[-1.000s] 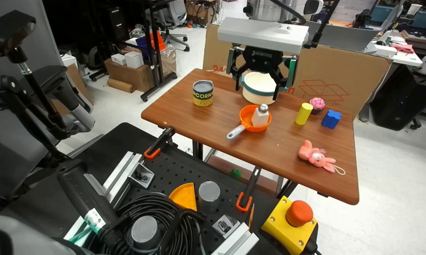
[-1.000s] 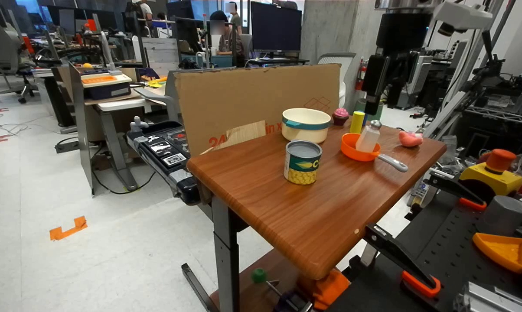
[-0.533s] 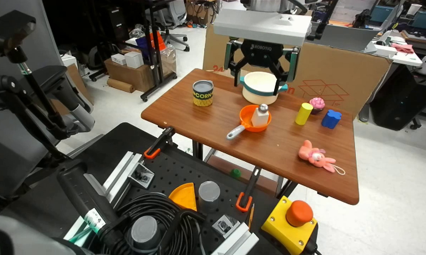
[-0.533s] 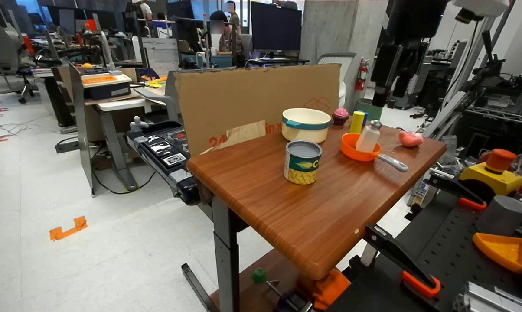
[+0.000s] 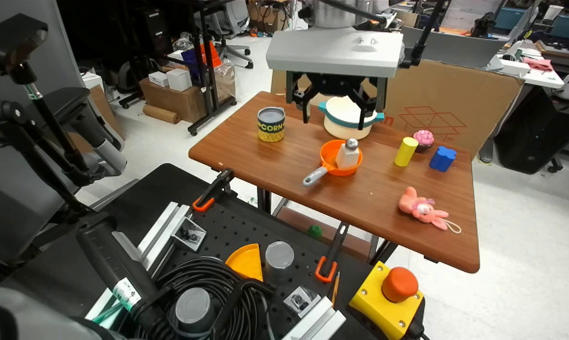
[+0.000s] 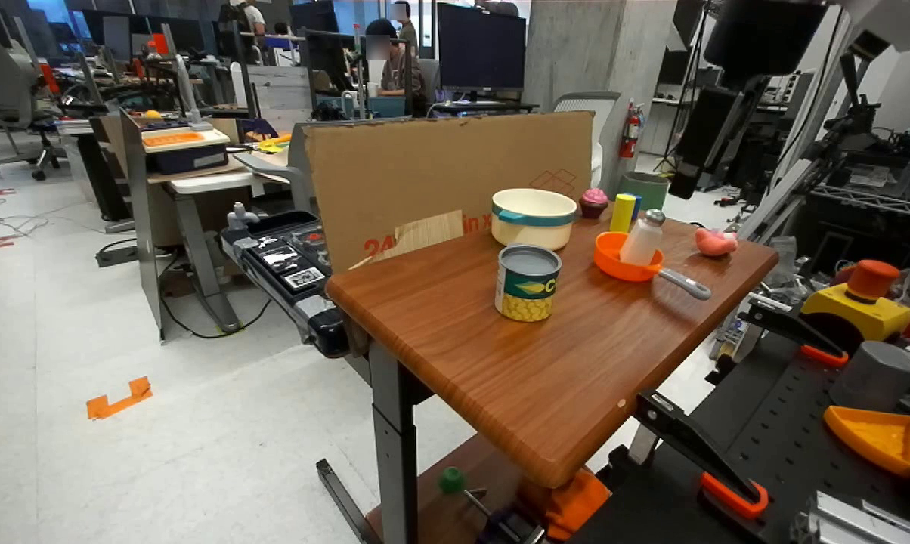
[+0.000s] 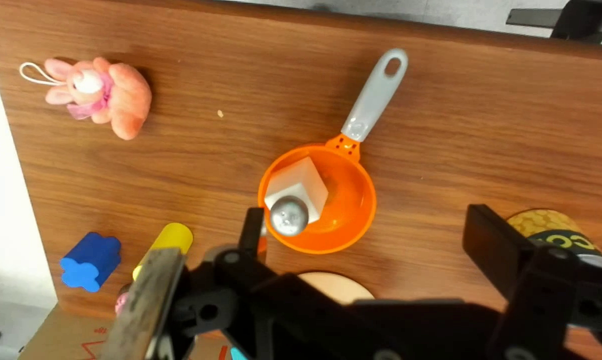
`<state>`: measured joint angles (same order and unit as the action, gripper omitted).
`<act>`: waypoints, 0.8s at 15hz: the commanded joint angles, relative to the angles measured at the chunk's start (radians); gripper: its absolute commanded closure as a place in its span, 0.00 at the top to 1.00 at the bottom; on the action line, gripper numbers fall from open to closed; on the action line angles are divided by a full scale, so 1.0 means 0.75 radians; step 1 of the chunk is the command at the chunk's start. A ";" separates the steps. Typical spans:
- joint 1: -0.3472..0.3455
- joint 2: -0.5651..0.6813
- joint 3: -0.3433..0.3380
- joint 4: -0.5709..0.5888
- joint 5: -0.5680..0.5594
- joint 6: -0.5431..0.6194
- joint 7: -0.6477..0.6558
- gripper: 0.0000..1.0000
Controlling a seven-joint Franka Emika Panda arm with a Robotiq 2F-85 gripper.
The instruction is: Pick up the bottle and put it in the plastic pan
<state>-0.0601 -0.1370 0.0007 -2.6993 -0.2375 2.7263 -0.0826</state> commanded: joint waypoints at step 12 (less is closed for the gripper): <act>0.031 0.020 -0.002 0.221 0.099 -0.527 0.003 1.00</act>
<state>-0.0512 -0.1428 0.0058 -2.5979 -0.1876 2.4133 -0.0762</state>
